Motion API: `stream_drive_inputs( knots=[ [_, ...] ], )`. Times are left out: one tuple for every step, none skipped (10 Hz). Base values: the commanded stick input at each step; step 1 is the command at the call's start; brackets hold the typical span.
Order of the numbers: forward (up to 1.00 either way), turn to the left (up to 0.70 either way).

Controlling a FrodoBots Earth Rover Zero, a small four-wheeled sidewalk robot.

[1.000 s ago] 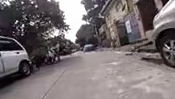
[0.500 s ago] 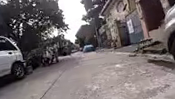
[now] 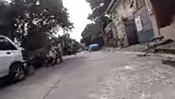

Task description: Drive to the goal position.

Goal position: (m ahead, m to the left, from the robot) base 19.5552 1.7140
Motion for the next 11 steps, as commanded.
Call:
stream_drive_inputs(
  knots=[
    [0.7,0.0],
    [0.7,0.0],
    [0.7,0.0],
    [0.7,0.0],
    [0.7,0.0],
    [0.7,0.0],
    [0.7,0.0],
    [0.7,0.0],
    [0.7,0.0],
    [0.7,0.0],
    [0.7,-0.07]
  ],
)
